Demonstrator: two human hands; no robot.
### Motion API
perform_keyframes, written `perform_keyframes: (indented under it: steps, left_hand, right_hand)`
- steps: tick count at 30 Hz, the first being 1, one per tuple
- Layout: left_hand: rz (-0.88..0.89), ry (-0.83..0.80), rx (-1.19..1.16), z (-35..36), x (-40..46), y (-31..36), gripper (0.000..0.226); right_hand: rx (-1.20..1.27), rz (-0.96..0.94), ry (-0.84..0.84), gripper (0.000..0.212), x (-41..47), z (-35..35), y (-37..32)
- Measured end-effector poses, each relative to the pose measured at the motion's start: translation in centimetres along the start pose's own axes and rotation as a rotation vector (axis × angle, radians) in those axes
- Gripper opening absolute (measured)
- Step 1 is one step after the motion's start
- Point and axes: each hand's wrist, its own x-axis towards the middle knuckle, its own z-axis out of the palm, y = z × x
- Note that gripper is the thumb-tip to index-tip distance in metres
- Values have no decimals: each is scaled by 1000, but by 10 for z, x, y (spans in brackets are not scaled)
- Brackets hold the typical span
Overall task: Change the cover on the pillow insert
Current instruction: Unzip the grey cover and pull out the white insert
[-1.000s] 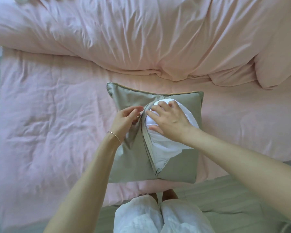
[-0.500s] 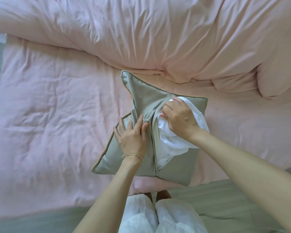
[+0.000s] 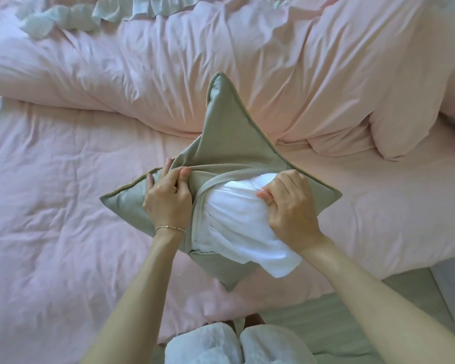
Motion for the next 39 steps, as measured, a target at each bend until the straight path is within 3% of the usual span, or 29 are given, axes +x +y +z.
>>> perform_keyframes:
  steps: [3, 6, 11, 15, 18, 21, 25, 28, 31, 36, 39]
  left_hand:
    - [-47, -19, 29, -2, 19, -14, 43]
    - [-59, -48, 120, -5, 22, -20, 29]
    - [131, -153, 94, 13, 1, 7, 22]
    - [228, -181, 70, 40, -1, 16, 40]
    - [261, -192, 88, 50, -2, 13, 53]
    - [256, -202, 81, 46, 0, 13, 44]
    - [370, -110, 99, 47, 0, 12, 36]
    - [543, 14, 151, 54, -1, 11, 25]
    - [657, 0, 222, 58, -2, 10, 27]
    - [426, 23, 150, 47, 4, 16, 23]
    - [226, -53, 199, 33, 12, 19, 28]
  right_hand:
    - [46, 90, -1, 43, -10, -16, 4]
    - [54, 203, -30, 39, -29, -31, 13]
    - [-103, 381, -130, 25, -23, -37, 40]
    - [-108, 228, -44, 27, 16, -22, 14]
    - [-191, 107, -171, 37, 15, 4, -1]
    - [-324, 170, -269, 49, -1, 20, 14]
    - [-393, -28, -230, 39, -2, 28, 23]
    - [-297, -127, -182, 36, 5, 33, 27]
    - [-165, -109, -120, 48, 9, 32, 26]
    - [-35, -117, -95, 50, 11, 17, 15]
    - [-9, -113, -104, 55, 9, 3, 7]
